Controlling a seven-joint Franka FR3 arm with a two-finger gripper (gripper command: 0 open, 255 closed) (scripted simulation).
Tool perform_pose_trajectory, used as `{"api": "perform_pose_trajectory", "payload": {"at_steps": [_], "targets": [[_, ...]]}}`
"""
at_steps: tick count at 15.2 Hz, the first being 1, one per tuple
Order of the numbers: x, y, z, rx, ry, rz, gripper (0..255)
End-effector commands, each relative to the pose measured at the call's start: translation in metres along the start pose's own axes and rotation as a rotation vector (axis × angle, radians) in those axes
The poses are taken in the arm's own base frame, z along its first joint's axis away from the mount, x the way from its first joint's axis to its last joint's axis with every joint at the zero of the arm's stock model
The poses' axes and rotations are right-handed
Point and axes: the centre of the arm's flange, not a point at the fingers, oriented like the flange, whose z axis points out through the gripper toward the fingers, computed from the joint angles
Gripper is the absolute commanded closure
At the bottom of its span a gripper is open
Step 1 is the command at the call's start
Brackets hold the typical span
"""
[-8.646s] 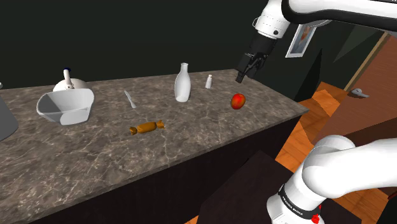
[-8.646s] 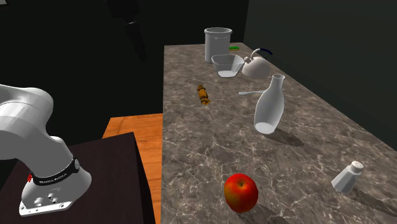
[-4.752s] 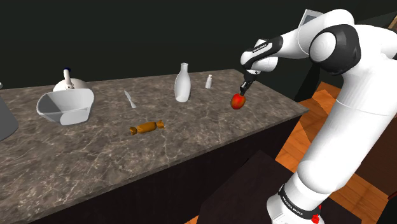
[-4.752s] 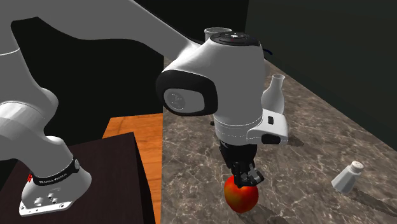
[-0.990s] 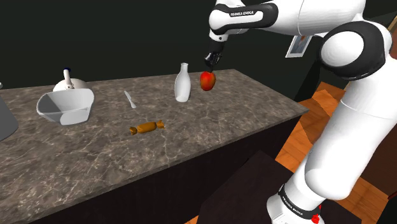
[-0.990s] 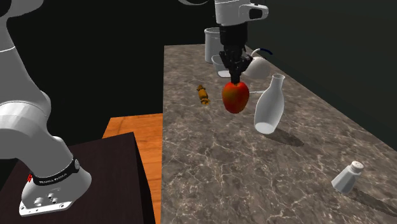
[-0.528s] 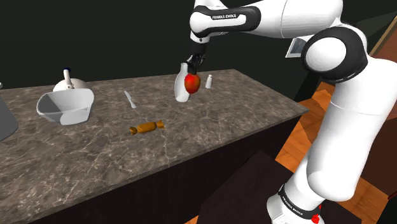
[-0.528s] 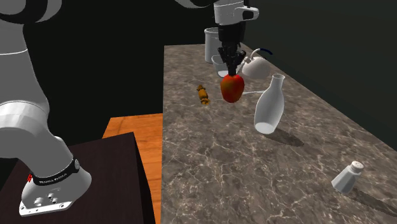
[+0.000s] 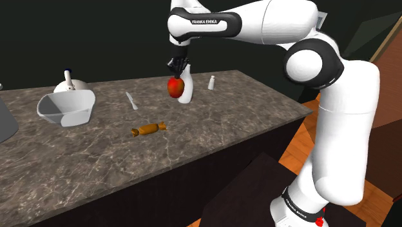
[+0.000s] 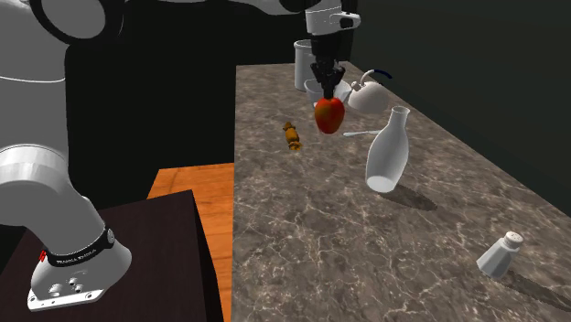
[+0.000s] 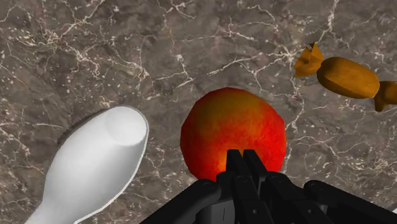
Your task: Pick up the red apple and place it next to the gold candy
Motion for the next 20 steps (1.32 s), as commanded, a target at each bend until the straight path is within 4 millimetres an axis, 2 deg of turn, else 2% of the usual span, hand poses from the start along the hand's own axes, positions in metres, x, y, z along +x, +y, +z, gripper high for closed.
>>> {"api": "perform_pose_trajectory", "payload": {"at_steps": [1, 7, 20], "targets": [[0.015, -0.025, 0.002, 0.0, 0.001, 0.001, 255], [0.056, -0.095, 0.011, 0.0, 0.001, 0.001, 255], [0.047, -0.101, 0.079, 0.0, 0.001, 0.001, 255]]}}
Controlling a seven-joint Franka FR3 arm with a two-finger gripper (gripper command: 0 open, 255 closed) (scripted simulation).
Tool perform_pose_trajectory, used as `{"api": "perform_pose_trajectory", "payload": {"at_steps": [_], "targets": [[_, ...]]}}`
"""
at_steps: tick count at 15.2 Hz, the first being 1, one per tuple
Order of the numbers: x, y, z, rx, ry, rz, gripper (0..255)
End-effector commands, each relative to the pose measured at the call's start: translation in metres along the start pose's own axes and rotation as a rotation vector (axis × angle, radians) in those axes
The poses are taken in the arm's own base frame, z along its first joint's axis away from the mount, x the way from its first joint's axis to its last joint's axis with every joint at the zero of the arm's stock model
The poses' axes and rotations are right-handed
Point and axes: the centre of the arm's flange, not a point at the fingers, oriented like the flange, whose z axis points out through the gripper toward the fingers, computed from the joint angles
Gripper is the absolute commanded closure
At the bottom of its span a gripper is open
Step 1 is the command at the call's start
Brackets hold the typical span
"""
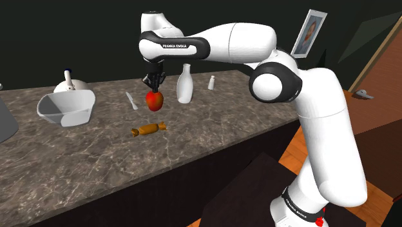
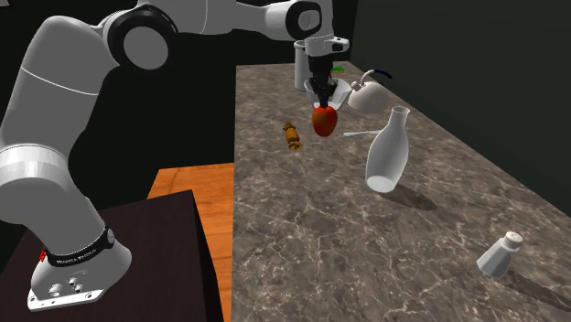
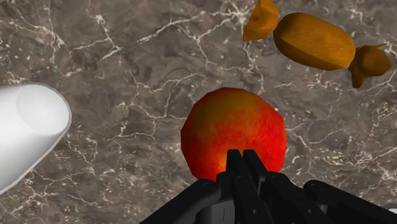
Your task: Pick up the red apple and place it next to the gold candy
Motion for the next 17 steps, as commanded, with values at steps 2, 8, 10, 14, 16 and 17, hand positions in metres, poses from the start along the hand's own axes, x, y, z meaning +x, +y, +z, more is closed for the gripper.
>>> {"api": "perform_pose_trajectory", "payload": {"at_steps": [2, 8, 10, 14, 16, 17], "targets": [[-0.002, -0.001, 0.017, 0.0, 0.001, 0.0, 255], [-0.006, -0.004, 0.044, 0.0, 0.001, 0.0, 255], [-0.006, -0.004, 0.044, 0.0, 0.001, 0.0, 255], [-0.006, -0.004, 0.044, 0.0, 0.001, 0.0, 255], [-0.006, -0.004, 0.044, 0.0, 0.001, 0.0, 0], [-0.006, -0.004, 0.044, 0.0, 0.001, 0.0, 0]]}}
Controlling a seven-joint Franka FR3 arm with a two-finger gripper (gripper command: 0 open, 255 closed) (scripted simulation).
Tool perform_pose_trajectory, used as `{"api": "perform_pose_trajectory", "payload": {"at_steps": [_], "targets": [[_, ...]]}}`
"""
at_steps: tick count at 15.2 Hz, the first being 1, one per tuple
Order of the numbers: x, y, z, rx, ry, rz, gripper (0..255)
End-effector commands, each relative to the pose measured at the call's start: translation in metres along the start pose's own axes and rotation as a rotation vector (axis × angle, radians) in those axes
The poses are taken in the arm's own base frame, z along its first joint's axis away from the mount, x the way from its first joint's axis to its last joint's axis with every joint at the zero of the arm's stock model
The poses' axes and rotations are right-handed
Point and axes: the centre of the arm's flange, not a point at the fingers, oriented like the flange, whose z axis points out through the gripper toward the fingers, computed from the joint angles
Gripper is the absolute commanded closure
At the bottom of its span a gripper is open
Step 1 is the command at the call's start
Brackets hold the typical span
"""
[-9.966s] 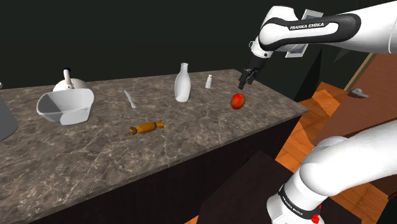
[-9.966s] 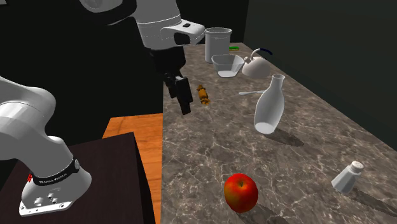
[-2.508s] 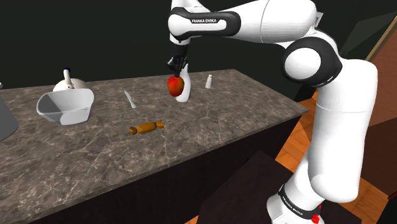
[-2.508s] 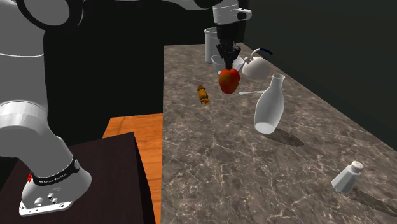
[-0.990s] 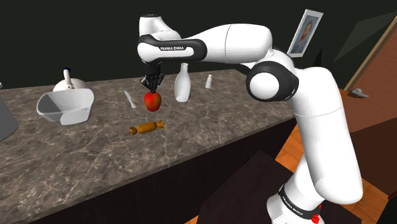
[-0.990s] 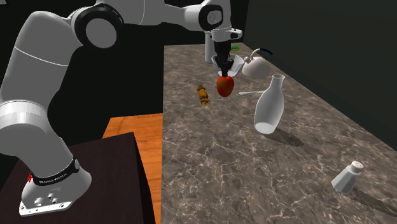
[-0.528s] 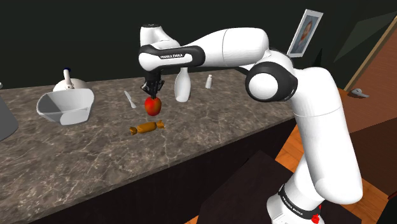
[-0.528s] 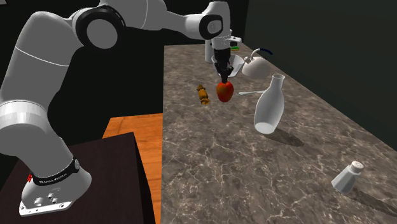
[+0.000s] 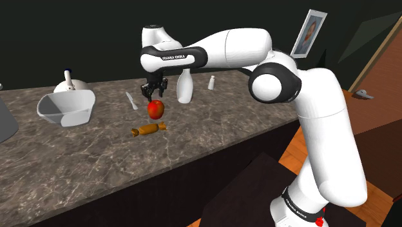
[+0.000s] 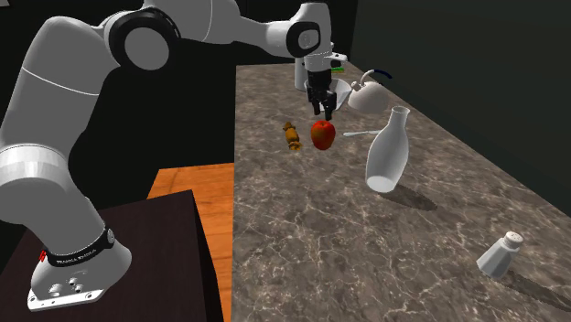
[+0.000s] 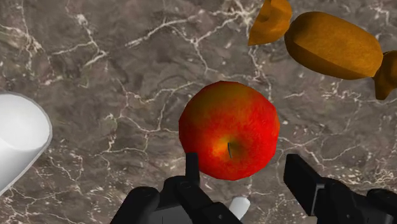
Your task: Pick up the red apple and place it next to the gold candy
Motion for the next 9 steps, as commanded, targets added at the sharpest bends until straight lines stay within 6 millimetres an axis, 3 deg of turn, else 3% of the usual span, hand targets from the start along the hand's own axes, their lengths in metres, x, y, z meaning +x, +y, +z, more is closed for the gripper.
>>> {"api": "perform_pose_trajectory", "payload": {"at_steps": [1, 4, 8, 9], "targets": [[0.0, 0.0, 0.0, 0.0, 0.0, 0.0, 0], [0.0, 0.0, 0.0, 0.0, 0.0, 0.0, 0], [0.0, 0.0, -0.05, 0.0, 0.0, 0.0, 0], [0.0, 0.0, -0.05, 0.0, 0.0, 0.0, 0]]}}
